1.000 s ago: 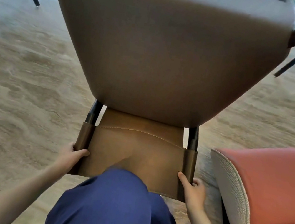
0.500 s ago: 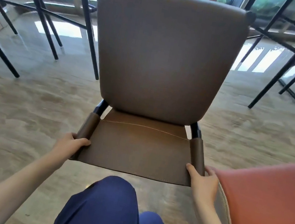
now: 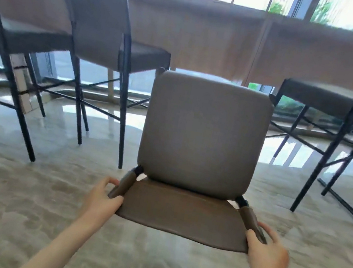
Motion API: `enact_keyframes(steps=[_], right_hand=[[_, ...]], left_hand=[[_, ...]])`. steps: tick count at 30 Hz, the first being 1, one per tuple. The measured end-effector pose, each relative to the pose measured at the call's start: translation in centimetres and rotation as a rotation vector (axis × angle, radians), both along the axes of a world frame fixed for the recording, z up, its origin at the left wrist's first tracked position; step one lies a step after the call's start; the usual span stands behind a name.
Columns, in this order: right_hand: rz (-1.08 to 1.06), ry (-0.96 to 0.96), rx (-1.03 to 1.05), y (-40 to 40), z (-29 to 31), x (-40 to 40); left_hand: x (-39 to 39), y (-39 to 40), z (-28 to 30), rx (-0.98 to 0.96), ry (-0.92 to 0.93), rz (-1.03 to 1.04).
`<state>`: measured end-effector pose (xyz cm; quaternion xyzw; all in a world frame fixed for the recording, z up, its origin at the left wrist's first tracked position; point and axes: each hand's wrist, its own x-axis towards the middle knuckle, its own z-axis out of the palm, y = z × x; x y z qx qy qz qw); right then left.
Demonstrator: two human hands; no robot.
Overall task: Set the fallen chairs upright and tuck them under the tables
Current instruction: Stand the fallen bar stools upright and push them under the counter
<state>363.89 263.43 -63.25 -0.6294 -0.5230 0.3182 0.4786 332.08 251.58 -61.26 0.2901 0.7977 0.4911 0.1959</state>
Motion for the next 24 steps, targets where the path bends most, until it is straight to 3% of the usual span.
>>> enact_keyframes(steps=[8,14,19,24], right_hand=[[-0.002,-0.057,0.18,5.1,4.0,-1.2],[0.051,-0.138,0.39,9.1,9.2,-2.5],[0.006,-0.292,0.551,14.6,14.3,-4.2],[-0.12,-0.582,0.709,21.1,19.6,-6.5]], left_hand=[[-2.0,4.4,3.1,0.12,0.406,0.052],[-4.0,8.8,8.2,0.291,0.517,0.09],[-6.6,14.2,12.8,0.28,0.671,0.092],[-9.3,20.7,18.2,0.332,0.987,0.142]])
